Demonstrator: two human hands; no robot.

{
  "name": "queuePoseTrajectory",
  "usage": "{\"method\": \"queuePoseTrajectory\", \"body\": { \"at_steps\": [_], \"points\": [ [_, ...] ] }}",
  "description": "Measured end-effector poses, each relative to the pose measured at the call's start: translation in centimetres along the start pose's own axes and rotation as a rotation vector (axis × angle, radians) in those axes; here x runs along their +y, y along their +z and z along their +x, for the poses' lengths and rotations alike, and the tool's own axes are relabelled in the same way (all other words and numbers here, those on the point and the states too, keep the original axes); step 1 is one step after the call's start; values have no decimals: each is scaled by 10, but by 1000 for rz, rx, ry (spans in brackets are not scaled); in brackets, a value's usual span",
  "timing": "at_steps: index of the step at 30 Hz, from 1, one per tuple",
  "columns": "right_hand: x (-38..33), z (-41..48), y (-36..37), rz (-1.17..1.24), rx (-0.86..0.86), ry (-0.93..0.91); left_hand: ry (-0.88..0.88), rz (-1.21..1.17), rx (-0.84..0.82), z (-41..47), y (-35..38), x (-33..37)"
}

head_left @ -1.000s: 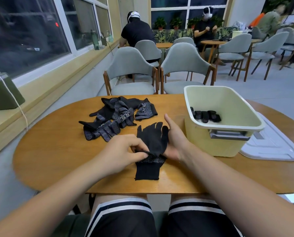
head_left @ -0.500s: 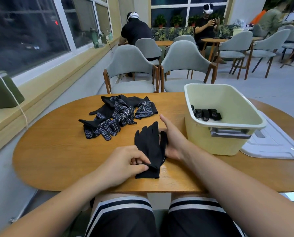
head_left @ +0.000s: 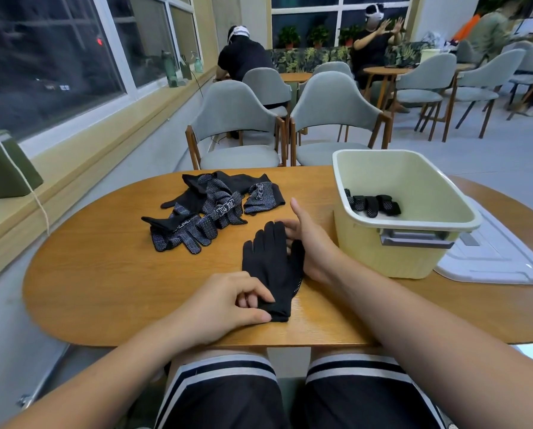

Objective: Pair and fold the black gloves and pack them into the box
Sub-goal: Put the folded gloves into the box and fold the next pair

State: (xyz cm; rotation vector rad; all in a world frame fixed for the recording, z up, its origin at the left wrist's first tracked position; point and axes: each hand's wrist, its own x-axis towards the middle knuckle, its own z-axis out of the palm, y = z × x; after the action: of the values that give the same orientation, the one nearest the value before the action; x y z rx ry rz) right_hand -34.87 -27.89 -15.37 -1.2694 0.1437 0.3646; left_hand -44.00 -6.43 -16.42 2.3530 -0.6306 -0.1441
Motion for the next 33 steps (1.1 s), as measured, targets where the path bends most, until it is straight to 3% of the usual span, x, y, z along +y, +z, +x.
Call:
{"method": "queuePoseTrajectory", "body": {
  "at_steps": [8,16,22,33],
  "points": [
    [-2,-17,-9,-533,120,-399,-15,-55,7,3,-2,-4],
    [38,-56,-31,-1036,37,-693,-174,-93,281,34,-14,-32],
    [58,-78,-33,-1179,-46,-893,-249,-36,411,63,-18,-47],
    [63,-83,-30,-1428,-145,-1025,-217,83,499,73,-2,-58]
  ]
}}
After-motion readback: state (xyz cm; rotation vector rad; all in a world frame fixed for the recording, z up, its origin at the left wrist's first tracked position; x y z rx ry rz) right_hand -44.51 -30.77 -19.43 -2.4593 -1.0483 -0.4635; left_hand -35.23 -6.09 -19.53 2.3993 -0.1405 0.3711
